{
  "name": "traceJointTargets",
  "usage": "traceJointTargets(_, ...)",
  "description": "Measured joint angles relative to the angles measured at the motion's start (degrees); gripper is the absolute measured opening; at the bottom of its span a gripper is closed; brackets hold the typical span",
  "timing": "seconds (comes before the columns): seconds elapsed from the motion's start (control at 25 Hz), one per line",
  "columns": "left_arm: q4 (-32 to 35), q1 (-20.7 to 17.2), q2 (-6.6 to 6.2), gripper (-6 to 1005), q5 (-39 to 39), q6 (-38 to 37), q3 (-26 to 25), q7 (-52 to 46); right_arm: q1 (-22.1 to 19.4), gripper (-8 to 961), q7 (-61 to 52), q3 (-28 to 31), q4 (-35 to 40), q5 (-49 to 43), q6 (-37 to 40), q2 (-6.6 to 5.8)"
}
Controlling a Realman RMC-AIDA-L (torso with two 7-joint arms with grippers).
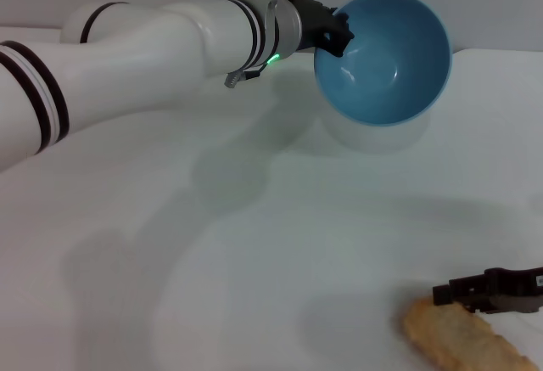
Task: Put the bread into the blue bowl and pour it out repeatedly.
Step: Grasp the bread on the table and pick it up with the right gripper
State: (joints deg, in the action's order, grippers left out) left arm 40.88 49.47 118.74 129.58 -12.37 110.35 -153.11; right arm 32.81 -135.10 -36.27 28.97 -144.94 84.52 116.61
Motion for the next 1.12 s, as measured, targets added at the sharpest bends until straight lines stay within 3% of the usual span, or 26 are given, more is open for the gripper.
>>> traceJointTargets(0.2,0.04,0.0,-0.01,-1,-0.08,0.0,0.03,0.0,0.62,603,0.8,-1.21,-0.06,-0.12,-0.1,0.63)
traceJointTargets(0.36,0.04,0.04,-0.01,-1,-0.33,0.07,0.03,0.0,1.48,603,1.24,-6.64,-0.12,-0.15,-0.14,1.12)
traceJointTargets(0.64,0.03,0.17,-0.01,0,-0.47,0.08,0.03,0.0,1.39,450,0.96,-8.02,0.18,-0.12,-0.1,0.7)
traceJointTargets(0.88,0.05,0.09,0.07,0,-0.52,0.08,0.03,0.0,1.15,365,2.87,-7.77,2.03,0.84,0.25,1.11)
traceJointTargets(1.04,0.06,0.02,0.08,-1,-0.63,0.02,0.01,0.0,0.55,336,5.76,-7.7,5.08,6.32,2.67,0.88)
traceJointTargets(1.12,-0.11,0.02,0.08,-1,-0.66,-0.08,-0.06,0.0,-0.05,321,8.41,-7.63,7.1,12.87,5.05,-0.12)
